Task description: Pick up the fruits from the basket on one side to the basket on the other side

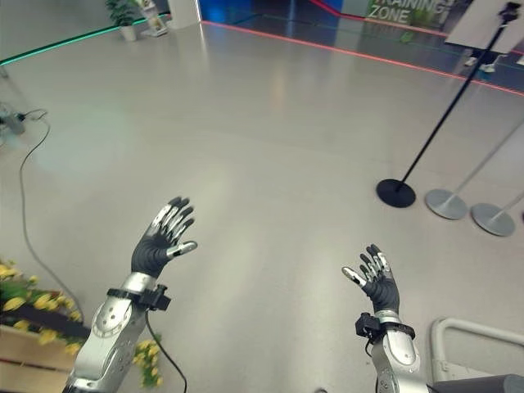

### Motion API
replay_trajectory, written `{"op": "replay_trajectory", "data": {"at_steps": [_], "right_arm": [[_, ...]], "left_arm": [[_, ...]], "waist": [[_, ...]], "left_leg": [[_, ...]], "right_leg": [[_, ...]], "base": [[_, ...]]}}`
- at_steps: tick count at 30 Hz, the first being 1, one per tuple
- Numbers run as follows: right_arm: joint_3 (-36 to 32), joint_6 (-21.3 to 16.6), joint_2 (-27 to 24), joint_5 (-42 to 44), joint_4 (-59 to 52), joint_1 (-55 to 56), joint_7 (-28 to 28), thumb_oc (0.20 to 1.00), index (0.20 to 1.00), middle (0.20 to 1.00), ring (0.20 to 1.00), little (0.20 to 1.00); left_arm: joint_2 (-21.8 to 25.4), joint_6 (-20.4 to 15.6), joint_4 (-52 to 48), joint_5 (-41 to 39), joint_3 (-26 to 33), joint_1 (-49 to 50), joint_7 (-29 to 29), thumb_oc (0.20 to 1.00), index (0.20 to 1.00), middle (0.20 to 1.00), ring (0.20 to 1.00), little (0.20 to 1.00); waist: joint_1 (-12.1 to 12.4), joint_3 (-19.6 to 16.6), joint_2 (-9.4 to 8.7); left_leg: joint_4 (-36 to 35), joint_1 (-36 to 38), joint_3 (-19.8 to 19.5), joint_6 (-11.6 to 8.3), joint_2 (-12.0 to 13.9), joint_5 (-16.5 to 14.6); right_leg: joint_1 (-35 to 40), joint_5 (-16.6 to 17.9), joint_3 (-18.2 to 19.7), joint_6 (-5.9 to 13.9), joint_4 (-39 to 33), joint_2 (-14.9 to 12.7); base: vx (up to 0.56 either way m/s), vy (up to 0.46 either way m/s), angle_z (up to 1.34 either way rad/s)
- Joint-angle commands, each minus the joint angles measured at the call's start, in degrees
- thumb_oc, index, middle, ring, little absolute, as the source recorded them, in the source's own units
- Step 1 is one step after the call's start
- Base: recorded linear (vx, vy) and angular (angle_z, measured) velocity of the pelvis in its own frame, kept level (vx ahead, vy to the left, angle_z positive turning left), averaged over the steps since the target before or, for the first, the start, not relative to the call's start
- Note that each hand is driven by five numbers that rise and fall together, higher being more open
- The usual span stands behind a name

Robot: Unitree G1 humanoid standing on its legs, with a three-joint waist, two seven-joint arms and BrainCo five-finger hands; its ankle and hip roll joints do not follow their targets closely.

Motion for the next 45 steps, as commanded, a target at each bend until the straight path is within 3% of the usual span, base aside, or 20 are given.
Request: {"op": "replay_trajectory", "data": {"at_steps": [1,6,8,9,10,12,14,17,19,22,27,30,36,39,40,41,42,43,44,45], "right_arm": [[-3.54,-3.59,-1.01,-0.9,-3.68,0.68,-0.31,1.0,1.0,1.0,1.0,1.0],[-4.53,-4.58,-2.72,-0.2,-3.34,3.27,-0.47,1.0,1.0,1.0,1.0,1.0],[-3.62,-4.69,-3.72,0.26,-2.32,3.93,-0.45,1.0,1.0,1.0,1.0,1.0],[-3.68,-4.62,-4.5,0.1,-2.07,4.16,-0.83,1.0,1.0,1.0,1.0,1.0],[-3.65,-4.43,-4.98,-0.14,-1.87,4.08,-0.9,1.0,1.0,1.0,1.0,1.0],[-3.34,-4.13,-5.9,-0.42,-0.94,3.18,-0.9,1.0,1.0,1.0,1.0,1.0],[-2.96,-4.01,-6.01,-0.26,-0.19,2.8,-0.66,1.0,1.0,1.0,1.0,1.0],[-2.41,-3.71,-6.0,-1.09,0.08,2.31,-0.32,1.0,1.0,1.0,1.0,1.0],[-2.21,-3.87,-5.92,-1.07,1.05,2.13,-0.3,1.0,1.0,1.0,1.0,1.0],[-2.2,-4.2,-5.45,-0.98,1.19,2.35,-0.23,1.0,1.0,1.0,1.0,1.0],[-1.04,-3.4,-7.36,-5.93,9.35,1.87,-1.72,1.0,1.0,1.0,1.0,1.0],[-3.17,-2.64,-7.47,-6.06,8.26,3.47,-0.7,1.0,1.0,1.0,1.0,1.0],[-5.23,-3.83,-6.09,-4.44,6.27,2.9,-1.97,1.0,1.0,1.0,1.0,1.0],[-6.63,-6.25,-5.88,-2.88,1.45,2.19,-2.63,1.0,1.0,1.0,1.0,1.0],[-6.4,-6.82,-5.57,-2.86,0.29,1.16,-2.87,1.0,1.0,1.0,1.0,1.0],[-6.44,-6.78,-5.52,-2.9,0.25,1.12,-2.9,1.0,1.0,1.0,1.0,1.0],[-4.93,-7.54,-5.53,-2.8,-1.37,-1.58,-3.14,1.0,1.0,1.0,1.0,1.0],[-4.31,-7.59,-5.53,-3.51,-1.3,-2.71,-3.45,1.0,1.0,1.0,1.0,1.0],[-4.38,-7.48,-5.55,-3.69,-1.5,-2.44,-3.24,1.0,1.0,1.0,1.0,1.0],[-4.21,-7.42,-5.51,-3.68,-1.62,-2.35,-3.21,1.0,1.0,1.0,1.0,1.0]], "left_arm": [[1.89,-3.97,-3.93,5.62,1.08,-2.84,2.41,1.0,1.0,1.0,1.0,1.0],[-0.95,-4.13,-0.89,3.18,2.37,-0.97,2.92,1.0,1.0,1.0,1.0,1.0],[-2.5,-4.01,0.91,1.85,1.92,-1.01,4.06,1.0,1.0,1.0,1.0,1.0],[-2.74,-3.95,1.69,2.22,1.28,-1.42,4.42,1.0,1.0,1.0,1.0,1.0],[-2.83,-4.2,1.48,2.65,1.3,-1.5,4.69,1.0,1.0,1.0,1.0,1.0],[-3.56,-4.5,1.26,2.92,1.32,-1.35,4.73,1.0,1.0,1.0,1.0,1.0],[-3.68,-4.58,1.87,3.34,1.28,-0.78,4.61,1.0,1.0,1.0,1.0,1.0],[-3.71,-4.7,2.22,3.51,1.04,-0.95,4.42,1.0,1.0,1.0,1.0,1.0],[-4.45,-4.92,2.28,3.73,0.8,-1.1,4.61,1.0,1.0,1.0,1.0,1.0],[-5.3,-4.78,4.12,3.17,-0.11,-1.49,5.37,1.0,1.0,1.0,1.0,1.0],[-4.48,-3.25,13.09,6.64,-0.77,-1.09,6.2,1.0,1.0,1.0,1.0,1.0],[-3.77,-3.5,11.49,8.08,1.31,1.32,5.57,1.0,1.0,1.0,1.0,1.0],[-3.4,-3.91,7.7,6.51,0.35,-0.09,5.25,1.0,1.0,1.0,1.0,1.0],[-1.17,-5.35,1.05,5.76,-3.87,-5.25,4.05,1.0,1.0,1.0,1.0,1.0],[-0.1,-5.61,-0.08,5.99,-4.2,-6.31,4.18,1.0,1.0,1.0,1.0,1.0],[-0.07,-5.61,-0.03,5.99,-4.22,-6.43,4.18,1.0,1.0,1.0,1.0,1.0],[2.33,-6.41,-3.18,5.93,-3.34,-7.71,4.32,1.0,1.0,1.0,1.0,1.0],[2.68,-6.15,-3.73,6.0,-3.91,-7.94,4.11,1.0,1.0,1.0,1.0,1.0],[2.63,-6.48,-3.96,5.97,-3.98,-7.85,3.94,1.0,1.0,1.0,1.0,1.0],[2.66,-6.55,-3.95,5.96,-3.83,-7.68,3.9,1.0,1.0,1.0,1.0,1.0]], "waist": [[-2.79,-0.92,-1.34],[-6.24,1.1,-0.03],[-6.04,2.15,0.58],[-5.65,2.7,0.58],[-5.0,2.84,0.32],[-2.82,3.28,-0.89],[-2.65,2.69,-0.95],[-2.93,2.48,-0.04],[-2.76,2.0,0.5],[-3.79,1.26,1.47],[-3.2,0.71,2.05],[-2.95,0.31,2.12],[-3.75,0.67,1.85],[-7.23,2.59,1.61],[-6.94,3.24,1.87],[-6.54,3.16,1.84],[-3.8,2.72,2.67],[-3.87,2.44,2.25],[-5.36,2.25,1.32],[-5.09,2.29,1.22]], "left_leg": [[-6.48,-2.56,-3.45,-3.13,1.32,3.78],[-0.09,-1.57,-4.01,-6.25,10.35,7.04],[2.63,-2.29,-6.83,-7.39,12.02,10.97],[4.58,-3.7,-9.93,-7.69,11.56,12.25],[5.3,-4.58,-13.19,-6.92,9.47,11.07],[6.74,-10.11,-20.11,-4.5,1.2,7.84],[3.51,-11.0,-18.1,-3.82,-1.8,6.7],[1.75,-9.32,-17.33,-4.72,-0.32,8.47],[-0.48,-8.42,-20.19,-4.45,-2.07,7.34],[-4.43,-5.83,-17.9,-5.27,-0.99,8.51],[-8.21,-3.7,-20.04,-4.78,-2.52,8.27],[-9.17,-3.03,-20.43,-4.54,-2.78,8.08],[-7.65,-3.38,-20.0,-4.18,-2.99,6.71],[-6.76,-3.73,-15.38,-3.06,-3.08,4.65],[-7.07,-3.76,-11.93,-3.14,-1.91,4.51],[-7.06,-3.81,-11.54,-3.12,-1.91,4.43],[-6.57,-3.16,-5.34,-3.83,1.35,3.26],[-5.62,-2.64,-3.41,-3.51,1.69,2.26],[-3.92,-1.68,-2.29,-3.15,1.7,1.27],[-3.52,-1.53,-1.87,-3.24,1.86,0.98]], "right_leg": [[7.74,0.28,3.94,5.86,-7.9,-1.36],[7.02,-8.02,7.78,0.63,-2.94,7.24],[8.34,-9.68,8.62,-1.31,-3.1,10.34],[8.84,-10.19,9.03,-1.93,-3.09,11.06],[9.33,-10.28,9.62,-2.42,-3.55,11.26],[10.2,-8.19,9.8,-2.79,-5.81,10.96],[10.93,-7.39,10.07,-2.24,-7.91,11.54],[11.23,-6.75,10.89,-2.34,-9.44,12.16],[11.84,-6.24,10.57,-2.0,-10.92,12.04],[12.37,-5.72,8.46,-1.73,-12.01,11.98],[12.77,-5.05,7.08,-1.26,-12.34,11.81],[12.97,-5.1,6.84,-1.02,-12.53,11.74],[12.58,-5.66,7.17,-1.05,-10.96,11.22],[6.57,-4.89,10.97,0.28,-7.01,10.96],[3.39,-4.16,7.19,0.77,-4.46,9.59],[2.88,-4.34,7.6,0.78,-3.95,9.55],[1.72,-5.38,-8.73,0.92,0.03,3.89],[1.52,-5.41,-11.31,0.42,1.48,2.82],[0.64,-6.18,-7.88,0.01,1.5,3.97],[0.6,-6.34,-7.4,-0.11,1.56,4.1]], "base": [[0.1,-0.418,-0.85],[0.09,-0.46,-0.42],[0.06,-0.406,-0.44],[0.04,-0.311,-0.32],[-0.05,-0.254,-0.14],[-0.05,-0.254,-0.21],[0.03,-0.149,-0.31],[0.0,-0.014,-0.26],[0.0,0.03,-0.15],[0.0,0.047,0.22],[0.01,0.051,0.13],[0.04,0.044,0.15],[0.01,0.041,0.05],[-0.11,0.061,-0.39],[-0.14,0.016,-0.99],[-0.18,-0.037,-2.15],[-0.07,-0.063,-2.29],[0.03,-0.14,-3.21],[0.11,-0.11,-2.54],[0.3,-0.281,-2.44]]}}
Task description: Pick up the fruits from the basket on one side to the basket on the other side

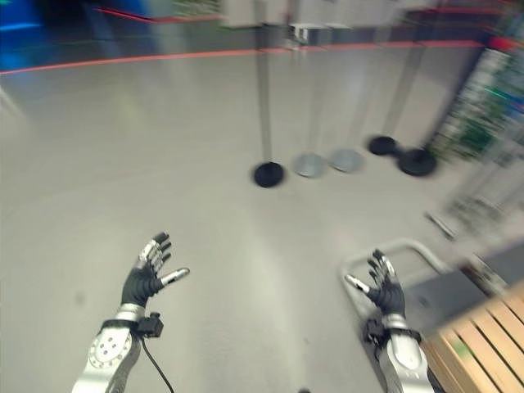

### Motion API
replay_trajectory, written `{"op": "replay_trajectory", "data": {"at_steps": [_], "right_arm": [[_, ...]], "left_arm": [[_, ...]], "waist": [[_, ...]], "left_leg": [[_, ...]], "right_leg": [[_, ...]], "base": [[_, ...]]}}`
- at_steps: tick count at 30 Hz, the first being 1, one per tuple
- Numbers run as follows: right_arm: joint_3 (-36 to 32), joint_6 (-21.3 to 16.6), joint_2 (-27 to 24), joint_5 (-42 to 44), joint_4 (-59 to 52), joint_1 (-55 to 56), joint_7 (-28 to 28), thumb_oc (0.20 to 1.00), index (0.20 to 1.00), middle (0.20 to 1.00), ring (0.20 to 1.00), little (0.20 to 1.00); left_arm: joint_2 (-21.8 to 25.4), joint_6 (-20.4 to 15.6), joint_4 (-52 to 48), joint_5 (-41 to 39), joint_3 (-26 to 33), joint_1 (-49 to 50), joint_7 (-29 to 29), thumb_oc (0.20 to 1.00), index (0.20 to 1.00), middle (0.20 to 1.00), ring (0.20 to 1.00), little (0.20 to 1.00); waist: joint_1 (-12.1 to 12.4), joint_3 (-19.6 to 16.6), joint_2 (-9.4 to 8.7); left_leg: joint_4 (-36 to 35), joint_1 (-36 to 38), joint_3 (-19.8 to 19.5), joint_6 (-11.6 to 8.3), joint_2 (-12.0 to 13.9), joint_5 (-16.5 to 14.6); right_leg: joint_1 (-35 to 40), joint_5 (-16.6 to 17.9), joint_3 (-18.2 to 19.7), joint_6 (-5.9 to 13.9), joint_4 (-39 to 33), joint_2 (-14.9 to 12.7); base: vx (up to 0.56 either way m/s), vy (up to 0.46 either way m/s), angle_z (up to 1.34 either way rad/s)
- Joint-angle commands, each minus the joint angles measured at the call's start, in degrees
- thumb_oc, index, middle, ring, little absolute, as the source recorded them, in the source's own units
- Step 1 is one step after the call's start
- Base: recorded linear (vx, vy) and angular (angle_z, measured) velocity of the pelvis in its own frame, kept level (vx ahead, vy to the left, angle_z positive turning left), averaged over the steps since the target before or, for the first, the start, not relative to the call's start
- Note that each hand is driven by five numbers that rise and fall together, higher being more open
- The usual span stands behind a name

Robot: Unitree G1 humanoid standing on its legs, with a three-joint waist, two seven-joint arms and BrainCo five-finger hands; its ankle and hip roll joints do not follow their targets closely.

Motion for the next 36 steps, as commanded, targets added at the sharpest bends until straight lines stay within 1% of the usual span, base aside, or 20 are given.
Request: {"op": "replay_trajectory", "data": {"at_steps": [1,2,5,6,7,8,9,10,12,16,19,22,23,24,26,29,32,33,35,36], "right_arm": [[-3.09,-3.85,-3.08,0.7,-5.71,2.59,-0.32,1.0,1.0,1.0,1.0,1.0],[-3.09,-3.72,-3.11,0.73,-5.97,2.8,-0.27,1.0,1.0,1.0,1.0,1.0],[-4.21,-3.76,-4.13,2.9,-7.26,4.65,0.49,1.0,1.0,1.0,1.0,1.0],[-4.32,-3.7,-4.74,2.89,-7.07,4.46,0.39,1.0,1.0,1.0,1.0,1.0],[-4.06,-3.75,-5.22,2.91,-6.86,4.01,0.01,1.0,1.0,1.0,1.0,1.0],[-3.28,-3.7,-5.6,2.72,-6.39,3.23,-0.49,1.0,1.0,1.0,1.0,1.0],[-2.47,-3.64,-5.68,2.52,-6.01,2.62,-0.38,1.0,1.0,1.0,1.0,1.0],[-2.54,-3.51,-5.62,2.66,-6.11,2.67,-0.02,1.0,1.0,1.0,1.0,1.0],[-4.06,-3.83,-5.54,2.2,-6.07,3.67,-0.49,1.0,1.0,1.0,1.0,1.0],[-2.41,-3.6,-6.32,0.77,-4.55,2.65,-1.19,1.0,1.0,1.0,1.0,1.0],[-1.55,-2.52,-6.4,0.7,-4.68,2.54,0.18,1.0,1.0,1.0,1.0,1.0],[-1.55,-2.02,-5.98,0.5,-4.78,2.72,0.47,1.0,1.0,1.0,1.0,1.0],[-1.34,-1.73,-5.19,0.35,-5.15,2.54,0.71,1.0,1.0,1.0,1.0,1.0],[-1.35,-1.72,-5.16,0.34,-5.16,2.49,0.7,1.0,1.0,1.0,1.0,1.0],[-0.94,-1.65,-4.6,0.03,-5.74,1.35,0.54,1.0,1.0,1.0,1.0,1.0],[-0.6,-1.62,-3.75,-1.42,-5.78,0.07,0.02,1.0,1.0,1.0,1.0,1.0],[-0.46,-1.07,-2.86,-1.58,-5.03,-0.09,-0.34,1.0,1.0,1.0,1.0,1.0],[-0.69,-1.04,-2.88,-1.57,-4.83,0.36,-0.4,1.0,1.0,1.0,1.0,1.0],[-1.8,-1.39,-3.61,-1.65,-4.47,1.38,-1.17,1.0,1.0,1.0,1.0,1.0],[-1.52,-0.57,-3.09,-1.42,-5.61,2.37,-0.26,1.0,1.0,1.0,1.0,1.0]], "left_arm": [[-1.51,-3.91,-0.89,-1.68,1.16,-3.71,-1.0,1.0,1.0,1.0,1.0,1.0],[-1.53,-3.99,-0.73,-1.84,1.21,-3.73,-1.16,1.0,1.0,1.0,1.0,1.0],[-2.69,-3.85,-0.55,-1.54,0.22,-4.1,-1.37,1.0,1.0,1.0,1.0,1.0],[-2.82,-3.84,-0.91,-1.34,0.04,-4.08,-1.21,1.0,1.0,1.0,1.0,1.0],[-2.99,-3.81,-1.34,-1.6,-0.17,-4.09,-0.97,1.0,1.0,1.0,1.0,1.0],[-3.44,-3.75,-1.55,-1.39,-0.53,-3.85,-0.75,1.0,1.0,1.0,1.0,1.0],[-3.86,-3.93,-1.53,-0.81,-0.6,-3.4,-0.51,1.0,1.0,1.0,1.0,1.0],[-4.11,-4.3,-2.05,-1.15,-0.08,-2.72,-0.29,1.0,1.0,1.0,1.0,1.0],[-4.21,-4.55,-2.65,-1.13,0.47,-2.15,-0.45,1.0,1.0,1.0,1.0,1.0],[-4.38,-4.57,-2.92,-0.14,0.72,-1.92,0.24,1.0,1.0,1.0,1.0,1.0],[-3.95,-4.83,-3.5,0.84,2.14,-1.69,1.33,1.0,1.0,1.0,1.0,1.0],[-3.8,-4.66,-4.09,0.88,2.34,-0.95,1.31,1.0,1.0,1.0,1.0,1.0],[-3.09,-4.18,-4.36,1.53,2.48,-1.23,1.79,1.0,1.0,1.0,1.0,1.0],[-3.07,-4.18,-4.36,1.53,2.5,-1.28,1.8,1.0,1.0,1.0,1.0,1.0],[-2.04,-4.06,-4.32,1.91,2.03,-2.58,2.49,1.0,1.0,1.0,1.0,1.0],[-0.99,-3.85,-4.46,3.46,2.21,-3.08,2.97,1.0,1.0,1.0,1.0,1.0],[-0.8,-3.72,-5.37,3.65,3.54,-2.44,2.84,1.0,1.0,1.0,1.0,1.0],[-1.0,-3.68,-5.13,3.34,3.71,-2.11,2.65,1.0,1.0,1.0,1.0,1.0],[-0.89,-3.95,-3.51,3.5,3.67,-2.77,3.19,1.0,1.0,1.0,1.0,1.0],[-1.06,-3.51,-3.44,3.33,3.85,-2.81,3.06,1.0,1.0,1.0,1.0,1.0]], "waist": [[-6.1,-0.02,-2.86],[-5.79,0.09,-2.7],[-6.37,1.49,-3.39],[-5.5,2.18,-3.95],[-4.24,2.84,-5.32],[-3.15,2.93,-5.9],[-2.06,3.05,-5.77],[-1.93,3.08,-5.72],[-2.74,2.21,-4.85],[0.12,2.18,-2.99],[0.59,0.84,-2.4],[1.01,-0.42,-3.04],[1.17,-0.36,-4.31],[1.35,-0.48,-4.15],[0.67,1.28,-4.16],[-0.26,2.66,-1.72],[0.02,1.64,-1.52],[-0.67,1.45,-1.75],[-2.98,1.3,-2.4],[-2.13,1.01,-2.77]], "left_leg": [[16.4,0.76,-7.98,0.08,4.38,-5.55],[17.69,0.53,-7.87,-0.52,5.27,-5.8],[35.46,-3.3,-11.44,-5.0,12.78,3.49],[38.93,-4.8,-15.58,-4.77,11.88,3.92],[42.05,-9.09,-21.31,-2.3,6.25,1.66],[40.13,-12.61,-27.45,-0.34,-2.94,-2.25],[36.69,-15.07,-31.7,0.5,-8.23,-3.35],[32.8,-15.81,-32.06,1.16,-6.98,-4.53],[20.59,-16.41,-28.85,1.0,0.08,-2.23],[-0.63,-17.09,-36.4,-0.84,-2.16,6.28],[0.4,-15.68,-36.16,-1.17,-2.02,7.73],[0.84,-14.79,-34.68,-0.13,-3.03,7.21],[1.19,-12.85,-33.31,2.22,-4.87,5.03],[1.23,-13.13,-33.19,2.22,-4.61,5.17],[1.07,-10.8,-31.64,3.9,-5.29,3.44],[-0.71,-5.88,-29.84,5.02,-4.87,1.24],[-1.76,-3.04,-27.18,3.22,-4.69,-0.69],[-1.57,-2.88,-28.1,2.7,-5.11,-1.34],[-0.94,-2.08,-30.4,2.64,-6.1,-2.67],[-0.65,-1.67,-30.41,2.71,-6.36,-2.66]], "right_leg": [[3.56,-2.19,13.68,3.64,-3.98,3.63],[3.75,-2.39,13.95,3.22,-4.25,4.27],[8.27,-5.02,19.67,-0.91,-8.18,11.42],[9.6,-5.12,21.57,-1.66,-9.07,12.24],[9.93,-3.89,23.63,-2.25,-9.87,11.83],[10.2,-3.0,27.5,-1.72,-10.18,12.01],[11.14,-2.7,31.03,-1.14,-10.15,12.8],[12.27,-2.98,32.1,-0.31,-10.37,12.87],[14.34,-4.39,32.8,1.38,-11.64,12.06],[18.95,-6.3,39.19,2.08,-13.01,13.0],[22.5,-8.16,42.13,2.97,-13.72,12.09],[22.4,-9.29,42.4,3.89,-10.57,10.58],[18.23,-6.85,41.5,6.84,1.04,9.23],[17.77,-6.72,41.72,6.81,1.26,9.45],[8.94,2.36,39.04,12.72,14.67,7.87],[1.87,4.39,31.77,12.5,22.15,3.78],[2.94,2.13,20.7,9.89,6.34,-3.68],[3.43,2.45,21.51,9.38,-1.06,-1.89],[3.41,2.8,33.04,9.79,-8.78,1.96],[4.18,2.16,31.99,9.41,-7.49,1.75]], "base": [[0.2,-0.239,-1.45],[0.31,-0.396,-1.28],[0.26,-0.326,-1.25],[0.08,-0.164,-1.89],[0.06,-0.036,-1.61],[0.09,0.037,-2.12],[0.24,0.043,-2.22],[0.27,0.026,-2.63],[0.35,0.092,-1.73],[0.42,0.158,-1.22],[0.43,0.186,-1.19],[0.42,0.247,-0.96],[0.22,0.136,-0.34],[0.3,0.197,-0.2],[0.13,0.163,-0.21],[0.23,0.279,0.11],[0.29,0.022,-0.36],[0.31,-0.11,-0.5],[0.29,-0.077,0.34],[0.17,-0.08,0.7]]}}
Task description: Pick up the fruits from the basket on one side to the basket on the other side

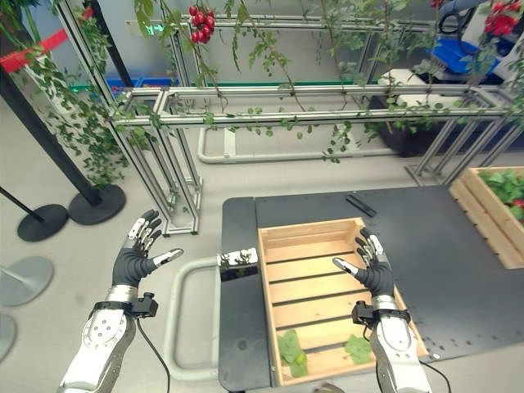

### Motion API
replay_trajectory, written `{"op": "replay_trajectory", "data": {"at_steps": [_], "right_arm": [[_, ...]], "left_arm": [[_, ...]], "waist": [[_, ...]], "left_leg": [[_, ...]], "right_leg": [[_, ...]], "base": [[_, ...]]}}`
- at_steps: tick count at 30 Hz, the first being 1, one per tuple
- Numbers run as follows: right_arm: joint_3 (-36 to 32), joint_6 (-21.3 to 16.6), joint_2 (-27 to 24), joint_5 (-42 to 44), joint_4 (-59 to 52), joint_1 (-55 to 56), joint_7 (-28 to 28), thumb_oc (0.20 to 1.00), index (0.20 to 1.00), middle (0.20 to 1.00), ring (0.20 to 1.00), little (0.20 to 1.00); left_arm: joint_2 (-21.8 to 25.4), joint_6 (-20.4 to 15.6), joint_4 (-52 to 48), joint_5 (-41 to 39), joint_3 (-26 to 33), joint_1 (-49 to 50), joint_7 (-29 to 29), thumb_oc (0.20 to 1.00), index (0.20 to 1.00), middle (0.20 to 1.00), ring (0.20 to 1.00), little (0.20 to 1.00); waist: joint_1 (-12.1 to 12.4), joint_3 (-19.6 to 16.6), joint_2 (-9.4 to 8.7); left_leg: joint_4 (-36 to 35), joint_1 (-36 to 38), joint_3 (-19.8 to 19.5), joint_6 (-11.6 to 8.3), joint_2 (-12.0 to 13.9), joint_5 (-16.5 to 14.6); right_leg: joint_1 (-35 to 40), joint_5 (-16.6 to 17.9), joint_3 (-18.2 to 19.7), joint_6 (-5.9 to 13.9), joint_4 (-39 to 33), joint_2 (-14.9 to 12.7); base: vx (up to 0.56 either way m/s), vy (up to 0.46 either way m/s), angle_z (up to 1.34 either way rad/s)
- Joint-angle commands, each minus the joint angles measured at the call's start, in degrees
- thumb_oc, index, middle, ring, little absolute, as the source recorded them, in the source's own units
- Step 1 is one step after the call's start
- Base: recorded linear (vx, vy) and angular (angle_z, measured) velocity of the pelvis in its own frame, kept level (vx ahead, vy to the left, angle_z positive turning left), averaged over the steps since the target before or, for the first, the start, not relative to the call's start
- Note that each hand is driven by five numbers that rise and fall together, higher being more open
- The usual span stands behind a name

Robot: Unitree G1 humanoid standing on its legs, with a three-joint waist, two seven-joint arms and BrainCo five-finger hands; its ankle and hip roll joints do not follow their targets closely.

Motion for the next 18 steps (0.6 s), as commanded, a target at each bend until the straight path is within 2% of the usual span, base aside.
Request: {"op": "replay_trajectory", "data": {"at_steps": [1,6,18], "right_arm": [[-2.68,-2.26,-1.25,-0.74,-2.39,-1.26,-0.62,1.0,1.0,1.0,1.0,1.0],[-3.88,-2.1,-1.76,-0.57,-1.88,-0.52,-0.09,1.0,1.0,1.0,1.0,1.0],[-4.02,-1.47,-2.12,0.3,-1.75,0.35,0.38,1.0,1.0,1.0,1.0,1.0]], "left_arm": [[1.27,-2.53,-4.02,2.72,1.1,0.02,0.11,1.0,1.0,1.0,1.0,1.0],[-0.94,-2.52,-4.16,0.86,0.81,1.82,-1.41,1.0,1.0,1.0,1.0,1.0],[-1.49,-1.62,-4.59,0.31,0.4,3.19,-1.54,1.0,1.0,1.0,1.0,1.0]], "waist": [[-0.31,-1.21,-3.91],[0.02,-3.3,-2.85],[0.35,-4.11,-1.72]], "left_leg": [[1.55,3.12,3.6,-5.43,2.87,-4.62],[1.3,3.0,2.11,-6.55,3.65,-3.81],[0.47,4.91,1.21,-7.59,4.44,-3.94]], "right_leg": [[0.63,5.41,-1.7,1.15,-4.64,1.04],[5.34,4.56,-4.57,0.16,-8.17,2.22],[10.45,2.91,-5.95,-1.07,-11.8,3.81]], "base": [[0.11,-0.114,0.63],[0.12,-0.109,0.38],[0.06,-0.035,0.12]]}}
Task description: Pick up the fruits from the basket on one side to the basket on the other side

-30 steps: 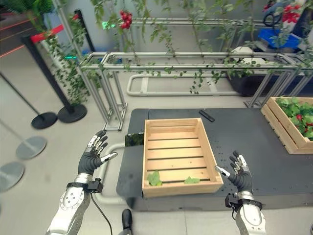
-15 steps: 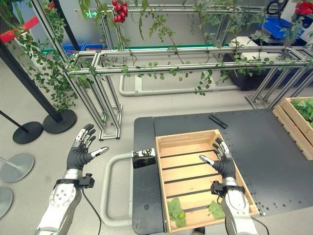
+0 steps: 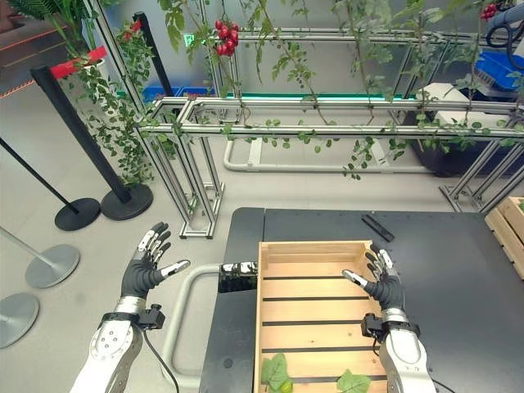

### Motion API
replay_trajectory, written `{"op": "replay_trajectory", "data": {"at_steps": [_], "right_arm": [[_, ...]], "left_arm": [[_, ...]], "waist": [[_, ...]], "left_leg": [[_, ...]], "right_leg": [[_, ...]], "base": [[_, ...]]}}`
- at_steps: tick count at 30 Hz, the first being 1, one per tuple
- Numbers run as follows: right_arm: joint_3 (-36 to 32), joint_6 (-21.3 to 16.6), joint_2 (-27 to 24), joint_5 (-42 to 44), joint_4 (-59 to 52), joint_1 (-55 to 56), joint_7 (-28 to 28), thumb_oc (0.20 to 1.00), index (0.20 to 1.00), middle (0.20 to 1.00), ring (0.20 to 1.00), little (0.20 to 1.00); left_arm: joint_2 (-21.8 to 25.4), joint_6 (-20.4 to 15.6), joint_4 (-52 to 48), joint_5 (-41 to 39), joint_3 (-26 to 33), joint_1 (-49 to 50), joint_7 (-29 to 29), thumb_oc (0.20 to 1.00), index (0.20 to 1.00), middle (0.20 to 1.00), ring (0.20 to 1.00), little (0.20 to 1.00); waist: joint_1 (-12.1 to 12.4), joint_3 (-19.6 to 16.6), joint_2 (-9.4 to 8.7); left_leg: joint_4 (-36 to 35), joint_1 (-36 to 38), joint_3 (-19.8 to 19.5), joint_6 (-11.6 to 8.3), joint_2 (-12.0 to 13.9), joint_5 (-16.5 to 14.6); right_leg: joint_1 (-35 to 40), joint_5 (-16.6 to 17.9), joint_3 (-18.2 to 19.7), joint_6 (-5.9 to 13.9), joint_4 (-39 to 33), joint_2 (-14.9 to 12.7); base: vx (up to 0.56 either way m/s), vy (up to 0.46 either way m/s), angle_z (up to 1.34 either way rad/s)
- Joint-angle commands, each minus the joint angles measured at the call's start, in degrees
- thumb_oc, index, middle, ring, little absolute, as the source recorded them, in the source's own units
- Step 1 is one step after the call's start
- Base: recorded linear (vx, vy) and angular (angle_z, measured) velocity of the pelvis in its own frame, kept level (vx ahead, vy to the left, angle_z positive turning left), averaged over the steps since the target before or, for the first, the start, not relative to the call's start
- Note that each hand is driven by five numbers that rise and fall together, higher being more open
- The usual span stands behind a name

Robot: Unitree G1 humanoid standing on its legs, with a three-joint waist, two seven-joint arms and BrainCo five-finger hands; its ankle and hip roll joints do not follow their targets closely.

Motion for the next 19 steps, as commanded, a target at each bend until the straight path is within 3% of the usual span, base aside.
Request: {"op": "replay_trajectory", "data": {"at_steps": [1,19], "right_arm": [[-2.0,-2.36,-1.89,0.2,-2.35,-2.06,0.0,1.0,1.0,1.0,1.0,1.0],[-0.19,-2.57,-2.02,-0.84,-1.73,-3.71,-0.66,1.0,1.0,1.0,1.0,1.0]], "left_arm": [[-0.18,-1.87,-3.22,0.62,2.59,-2.14,0.42,1.0,1.0,1.0,1.0,1.0],[-0.83,-1.97,-2.73,-1.71,1.45,-2.54,0.59,1.0,1.0,1.0,1.0,1.0]], "waist": [[0.7,-1.0,0.82],[0.8,-1.14,0.71]], "left_leg": [[1.14,3.75,2.75,-1.83,3.02,-4.37],[1.09,5.31,2.93,-1.78,3.42,-4.85]], "right_leg": [[-3.37,-0.36,-0.59,2.31,1.55,-0.93],[-1.87,-1.15,-0.05,1.82,1.46,-0.17]], "base": [[0.0,0.0,0.0],[0.0,0.0,0.0]]}}
